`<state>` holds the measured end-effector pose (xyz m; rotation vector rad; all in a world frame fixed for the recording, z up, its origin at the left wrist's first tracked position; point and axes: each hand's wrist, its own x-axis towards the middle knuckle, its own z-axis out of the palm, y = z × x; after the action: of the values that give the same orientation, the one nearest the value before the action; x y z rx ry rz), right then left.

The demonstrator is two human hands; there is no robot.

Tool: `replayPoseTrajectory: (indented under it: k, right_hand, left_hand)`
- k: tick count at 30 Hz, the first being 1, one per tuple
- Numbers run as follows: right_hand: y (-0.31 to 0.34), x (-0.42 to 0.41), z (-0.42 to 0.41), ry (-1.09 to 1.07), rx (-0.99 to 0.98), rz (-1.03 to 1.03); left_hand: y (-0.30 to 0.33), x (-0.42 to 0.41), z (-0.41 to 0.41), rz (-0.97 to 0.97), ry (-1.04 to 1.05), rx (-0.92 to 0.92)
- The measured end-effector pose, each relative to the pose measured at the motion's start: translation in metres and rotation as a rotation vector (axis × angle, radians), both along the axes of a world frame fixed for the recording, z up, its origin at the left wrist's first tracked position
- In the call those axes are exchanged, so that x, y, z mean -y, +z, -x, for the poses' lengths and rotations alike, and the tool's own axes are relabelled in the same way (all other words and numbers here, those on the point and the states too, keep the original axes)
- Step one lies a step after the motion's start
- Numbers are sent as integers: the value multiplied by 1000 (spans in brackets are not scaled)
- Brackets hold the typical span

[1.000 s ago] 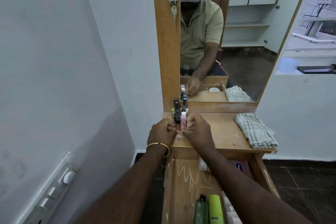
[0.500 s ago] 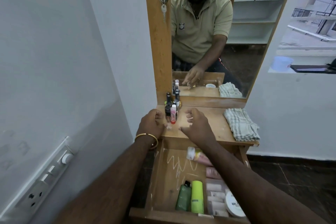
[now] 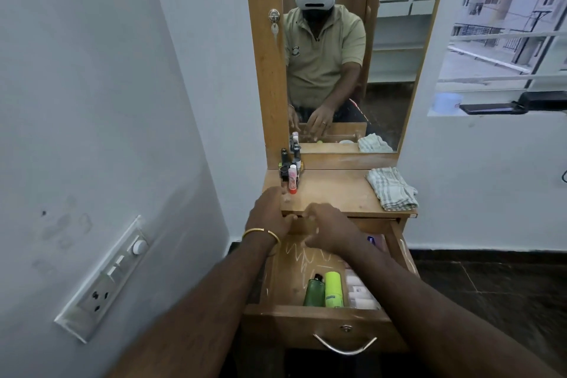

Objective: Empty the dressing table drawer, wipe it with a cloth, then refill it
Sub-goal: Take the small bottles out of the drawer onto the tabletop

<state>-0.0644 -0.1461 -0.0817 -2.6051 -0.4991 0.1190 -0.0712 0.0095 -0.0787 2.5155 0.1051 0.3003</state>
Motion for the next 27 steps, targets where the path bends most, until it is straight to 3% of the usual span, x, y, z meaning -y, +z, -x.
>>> replayPoseTrajectory:
  k: [5, 10, 17, 27]
  right_hand:
    - [-24, 14, 26, 71, -242, 379]
    - [-48, 17, 35, 95, -346, 481]
    - [-57, 8, 26, 103, -370, 488]
    - [-61, 2, 20, 45, -363, 142]
  left_hand:
    - [-11, 5, 19, -25, -57, -18]
    - [-21, 4, 30, -81, -77, -28]
    - [-34, -1, 26, -64, -58, -67]
    - [-52, -7, 22, -64, -90, -32]
